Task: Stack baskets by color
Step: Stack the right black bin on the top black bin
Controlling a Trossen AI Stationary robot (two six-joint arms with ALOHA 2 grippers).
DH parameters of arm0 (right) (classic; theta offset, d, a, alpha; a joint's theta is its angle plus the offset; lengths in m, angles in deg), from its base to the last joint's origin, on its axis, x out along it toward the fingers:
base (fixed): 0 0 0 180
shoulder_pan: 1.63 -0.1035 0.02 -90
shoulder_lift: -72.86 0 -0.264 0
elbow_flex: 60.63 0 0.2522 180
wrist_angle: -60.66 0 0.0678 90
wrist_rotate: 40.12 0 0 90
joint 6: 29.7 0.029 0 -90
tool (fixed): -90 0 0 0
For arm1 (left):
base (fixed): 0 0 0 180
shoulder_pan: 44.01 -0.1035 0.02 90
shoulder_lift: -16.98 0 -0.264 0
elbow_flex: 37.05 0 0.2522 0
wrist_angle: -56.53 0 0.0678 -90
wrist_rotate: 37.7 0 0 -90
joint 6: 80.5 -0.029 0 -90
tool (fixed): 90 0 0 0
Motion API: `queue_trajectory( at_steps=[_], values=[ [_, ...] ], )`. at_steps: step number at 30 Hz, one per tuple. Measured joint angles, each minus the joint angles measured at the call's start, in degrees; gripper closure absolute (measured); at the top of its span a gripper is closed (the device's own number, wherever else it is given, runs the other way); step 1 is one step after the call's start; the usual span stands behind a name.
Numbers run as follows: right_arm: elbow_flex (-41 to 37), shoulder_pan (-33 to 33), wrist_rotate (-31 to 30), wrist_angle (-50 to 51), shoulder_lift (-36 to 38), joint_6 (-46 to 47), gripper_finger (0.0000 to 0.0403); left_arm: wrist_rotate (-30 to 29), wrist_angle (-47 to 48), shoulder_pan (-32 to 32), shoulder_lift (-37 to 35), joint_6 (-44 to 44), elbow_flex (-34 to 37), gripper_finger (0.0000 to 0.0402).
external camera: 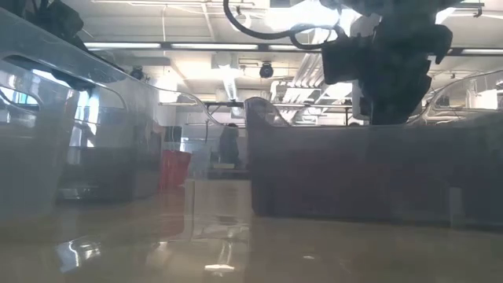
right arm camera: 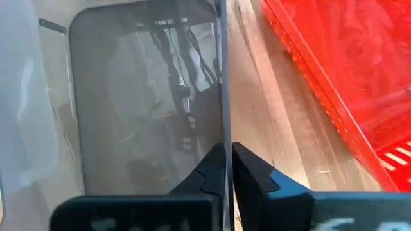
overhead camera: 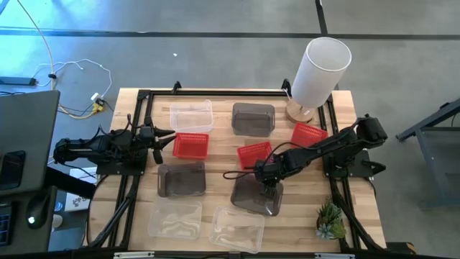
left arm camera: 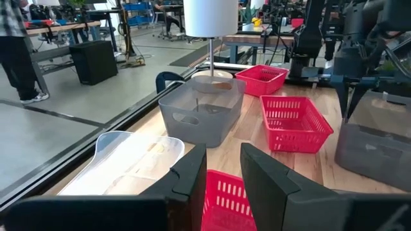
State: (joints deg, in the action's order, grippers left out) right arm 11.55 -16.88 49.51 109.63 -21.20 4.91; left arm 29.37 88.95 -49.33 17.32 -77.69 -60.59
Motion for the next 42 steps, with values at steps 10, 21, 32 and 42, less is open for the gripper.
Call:
queue_trajectory(
  at_steps=[10, 21, 32, 42],
  values=[
    [8.0, 1.07, 0.32, 4.3, 0.04, -7.5, 0.0402, 0.0, 0.0, 0.0, 0.02, 0.0, 0.0, 0.0316],
    [22.37, 3.42, -10.29, 17.81, 0.07, -21.29, 0.0403, 0.0, 0.0, 0.0, 0.0, 0.01, 0.0, 0.0316],
    [33.64, 14.76, -12.68, 24.78, 0.09, -40.97, 0.0403, 0.0, 0.0, 0.0, 0.0, 0.0, 0.0, 0.0316],
    [34.96, 27.34, -9.21, 25.34, 0.11, -53.62, 0.0403, 0.0, 0.0, 0.0, 0.0, 0.0, 0.0, 0.0316]
  ],
)
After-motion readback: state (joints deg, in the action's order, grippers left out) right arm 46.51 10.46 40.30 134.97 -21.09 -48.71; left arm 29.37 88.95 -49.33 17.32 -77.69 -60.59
